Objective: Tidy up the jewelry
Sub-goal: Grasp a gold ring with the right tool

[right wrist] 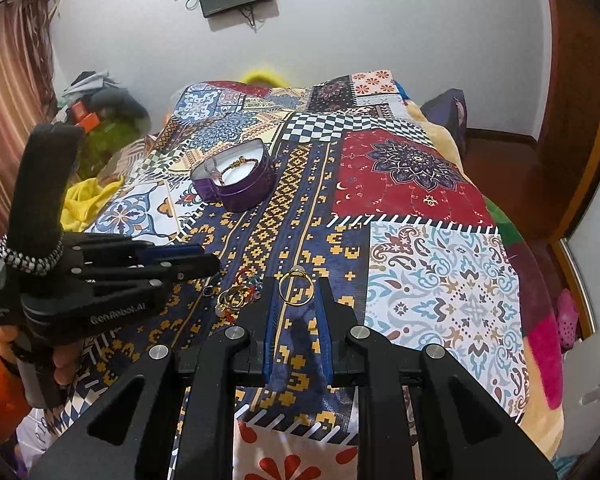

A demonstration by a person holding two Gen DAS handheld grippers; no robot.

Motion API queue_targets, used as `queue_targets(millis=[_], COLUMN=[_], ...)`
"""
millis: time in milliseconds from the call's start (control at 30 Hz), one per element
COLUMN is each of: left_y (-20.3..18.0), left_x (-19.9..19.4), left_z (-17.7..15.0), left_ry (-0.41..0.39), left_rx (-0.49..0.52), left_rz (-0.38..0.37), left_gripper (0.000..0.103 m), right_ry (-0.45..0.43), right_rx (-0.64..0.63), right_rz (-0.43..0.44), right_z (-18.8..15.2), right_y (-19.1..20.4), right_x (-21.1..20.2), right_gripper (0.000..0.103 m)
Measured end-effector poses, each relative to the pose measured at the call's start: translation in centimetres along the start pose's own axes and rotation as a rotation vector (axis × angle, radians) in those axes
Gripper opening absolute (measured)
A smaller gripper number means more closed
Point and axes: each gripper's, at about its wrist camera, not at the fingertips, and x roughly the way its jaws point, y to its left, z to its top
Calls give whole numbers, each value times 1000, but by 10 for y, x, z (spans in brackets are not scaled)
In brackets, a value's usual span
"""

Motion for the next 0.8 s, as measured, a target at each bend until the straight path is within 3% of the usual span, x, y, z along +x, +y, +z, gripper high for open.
queue_targets(millis=[133,800], left_y=[2,11], left_x=[4,-73], left_z=[1,21], left_ry=[4,-186], left_rx=[-6,-21], left_rz=[0,21], left_gripper=[8,8], right_ry=[3,-71], right_rx=[0,-45], right_rz=[5,7], right_z=[1,32], right_y=[-1,14], right_x=[2,-11], right_gripper=[16,16])
